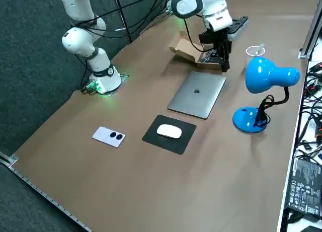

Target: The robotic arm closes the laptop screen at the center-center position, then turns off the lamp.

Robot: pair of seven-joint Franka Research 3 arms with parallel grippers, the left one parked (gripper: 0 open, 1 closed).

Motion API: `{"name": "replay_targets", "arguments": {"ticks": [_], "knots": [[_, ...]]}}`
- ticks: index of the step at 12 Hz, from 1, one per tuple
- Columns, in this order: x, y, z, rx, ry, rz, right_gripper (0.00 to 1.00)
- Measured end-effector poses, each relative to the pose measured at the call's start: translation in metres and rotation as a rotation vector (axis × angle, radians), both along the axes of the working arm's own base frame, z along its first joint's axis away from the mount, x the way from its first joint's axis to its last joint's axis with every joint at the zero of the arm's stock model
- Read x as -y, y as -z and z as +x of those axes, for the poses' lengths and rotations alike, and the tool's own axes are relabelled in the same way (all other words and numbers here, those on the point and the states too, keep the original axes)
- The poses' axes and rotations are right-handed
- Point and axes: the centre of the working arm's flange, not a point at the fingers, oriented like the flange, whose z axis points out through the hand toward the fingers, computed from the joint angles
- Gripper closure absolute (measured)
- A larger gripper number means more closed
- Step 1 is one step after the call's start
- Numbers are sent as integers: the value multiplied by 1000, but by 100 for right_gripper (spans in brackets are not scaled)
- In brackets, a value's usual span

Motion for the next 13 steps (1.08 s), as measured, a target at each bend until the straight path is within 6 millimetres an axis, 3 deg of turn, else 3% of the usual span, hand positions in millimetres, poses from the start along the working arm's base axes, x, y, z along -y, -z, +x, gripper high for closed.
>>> {"name": "replay_targets", "arguments": {"ticks": [3,6,7,13], "knots": [[-8,-9,4,42,39,-50,98],[-26,-3,4,76,101,-101,98],[-42,5,4,105,124,-141,98],[-79,43,12,213,208,-233,98]]}}
